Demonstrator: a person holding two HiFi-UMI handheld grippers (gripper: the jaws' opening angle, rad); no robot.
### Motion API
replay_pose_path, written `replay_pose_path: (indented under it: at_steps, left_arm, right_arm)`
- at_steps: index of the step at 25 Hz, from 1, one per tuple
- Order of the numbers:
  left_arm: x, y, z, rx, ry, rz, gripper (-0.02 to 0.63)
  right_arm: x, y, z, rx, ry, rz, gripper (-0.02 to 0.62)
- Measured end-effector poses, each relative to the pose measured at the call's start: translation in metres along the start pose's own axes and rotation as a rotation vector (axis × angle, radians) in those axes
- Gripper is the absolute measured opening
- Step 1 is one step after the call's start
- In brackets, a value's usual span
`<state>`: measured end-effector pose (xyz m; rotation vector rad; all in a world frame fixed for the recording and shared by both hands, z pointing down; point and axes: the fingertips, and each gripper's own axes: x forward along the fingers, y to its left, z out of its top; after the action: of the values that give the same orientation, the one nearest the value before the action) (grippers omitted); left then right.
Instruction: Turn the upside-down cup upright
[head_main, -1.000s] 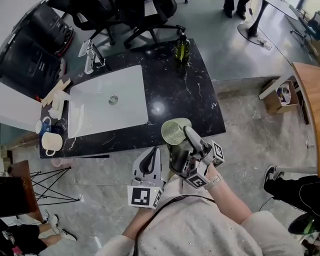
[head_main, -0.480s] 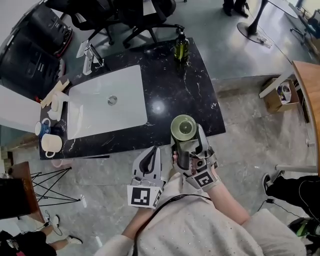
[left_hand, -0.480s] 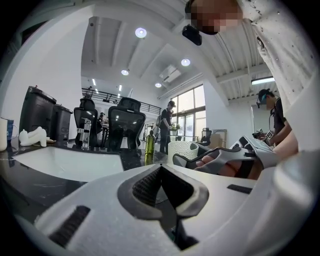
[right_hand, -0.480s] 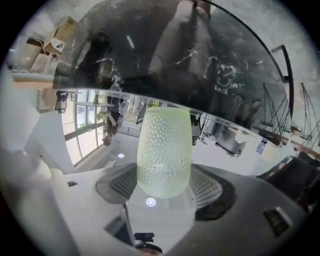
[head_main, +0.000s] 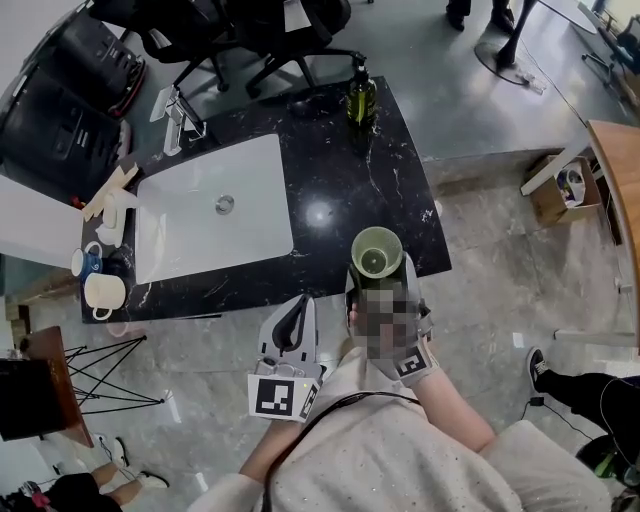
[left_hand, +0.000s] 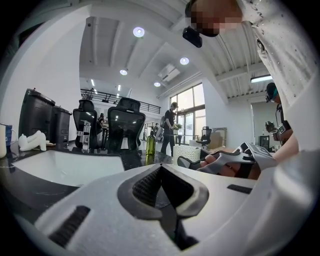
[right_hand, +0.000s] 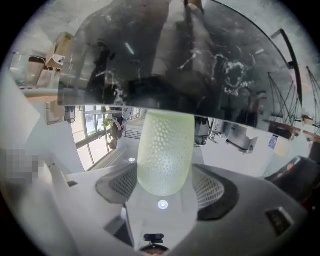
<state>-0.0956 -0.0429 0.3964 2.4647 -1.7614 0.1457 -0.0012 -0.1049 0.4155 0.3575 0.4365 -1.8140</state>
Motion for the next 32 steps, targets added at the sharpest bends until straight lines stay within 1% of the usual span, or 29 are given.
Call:
replay_pose_path:
  at_steps: [4,8,12,15,17,19,24,25,26,27,30,32]
  left_arm:
    - [0.001,0.000,0.003,0.001,0.004,0.000,0.005]
    - [0.004,-0.002,0.004,-0.004,0.002,-0.007,0.005]
    - [0.004,-0.007,0.002,-0.010,0.008,-0.017,0.005]
    - [0.001,-0.008,0.000,-0.012,0.010,-0.018,0.005]
    - [-0.001,-0.009,-0.002,-0.013,0.010,-0.019,0.005]
    - [-0.003,-0.010,-0.003,-0.015,0.011,-0.020,0.005]
    - [-0.009,-0.012,-0.007,-0.017,0.017,-0.023,0.005]
    - [-0.011,-0.013,-0.007,-0.018,0.017,-0.023,0.005]
    - [-0.012,-0.014,-0.008,-0.019,0.017,-0.023,0.005]
    - [-0.013,-0.015,-0.008,-0.021,0.015,-0.024,0.005]
    - [-0.013,-0.019,-0.009,-0.027,0.006,-0.027,0.005]
    - [-0.010,-0.023,-0.010,-0.034,-0.004,-0.036,0.005]
  right_arm:
    - [-0.007,0.001,0.008,-0.020,-0.030,0.000,0.328]
    - [-0.006,-0.001,0.003,-0.028,0.010,-0.002,0.330]
    - [-0.007,-0.003,0.004,-0.048,0.024,-0.021,0.330]
    - [-0.008,-0.004,0.002,-0.083,0.054,-0.032,0.330]
    - [-0.010,-0.005,0.003,-0.124,0.081,-0.036,0.331]
    - [-0.014,-0.003,0.003,-0.151,0.103,-0.025,0.333]
    - [-0.020,0.002,-0.006,-0.162,0.169,0.009,0.337]
    - [-0.023,0.002,-0.008,-0.186,0.188,0.006,0.337]
    - [-0.026,0.002,-0.012,-0.238,0.215,-0.014,0.337]
    - [-0.029,-0.001,-0.017,-0.318,0.252,-0.055,0.337]
    - [-0.038,-0.012,-0.042,-0.627,0.405,-0.234,0.336]
    - [-0.043,-0.017,-0.055,-0.806,0.486,-0.344,0.328]
